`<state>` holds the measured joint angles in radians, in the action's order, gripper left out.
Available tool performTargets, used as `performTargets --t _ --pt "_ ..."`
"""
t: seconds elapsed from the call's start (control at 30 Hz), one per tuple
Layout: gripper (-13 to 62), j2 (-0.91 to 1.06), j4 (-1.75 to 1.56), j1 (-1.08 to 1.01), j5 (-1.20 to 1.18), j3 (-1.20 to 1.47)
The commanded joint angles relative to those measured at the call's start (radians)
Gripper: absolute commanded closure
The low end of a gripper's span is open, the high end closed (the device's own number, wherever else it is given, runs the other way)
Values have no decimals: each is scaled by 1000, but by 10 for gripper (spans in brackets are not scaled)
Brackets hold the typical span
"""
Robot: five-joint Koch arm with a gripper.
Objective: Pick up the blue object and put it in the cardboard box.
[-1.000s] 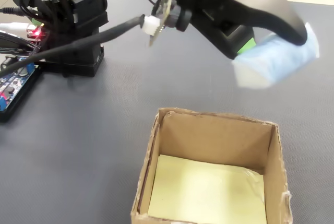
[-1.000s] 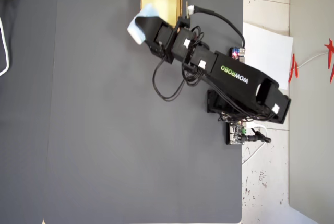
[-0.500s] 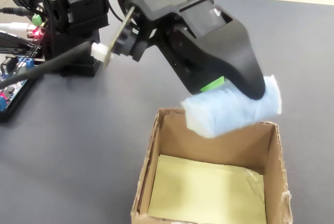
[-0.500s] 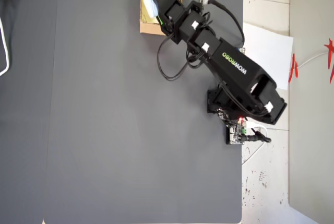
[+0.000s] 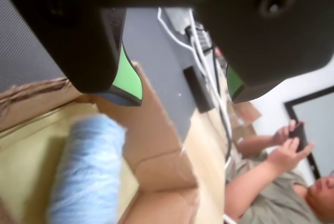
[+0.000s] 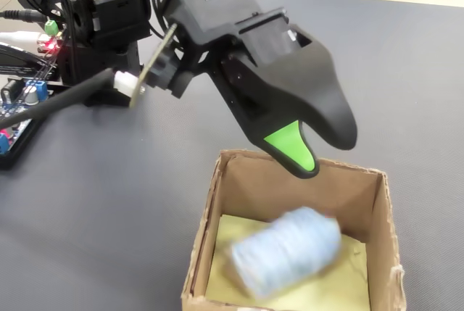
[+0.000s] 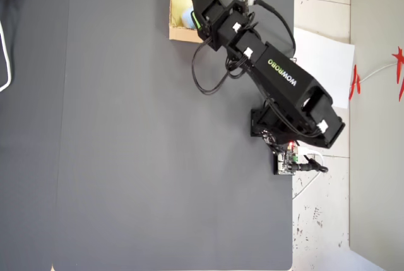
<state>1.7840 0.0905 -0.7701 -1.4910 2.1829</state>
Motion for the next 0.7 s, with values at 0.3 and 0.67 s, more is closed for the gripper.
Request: performTargets --t 0.3,0.67 --pt "168 221 -132 221 -86 126" --pt "160 456 -202 517 -87 402"
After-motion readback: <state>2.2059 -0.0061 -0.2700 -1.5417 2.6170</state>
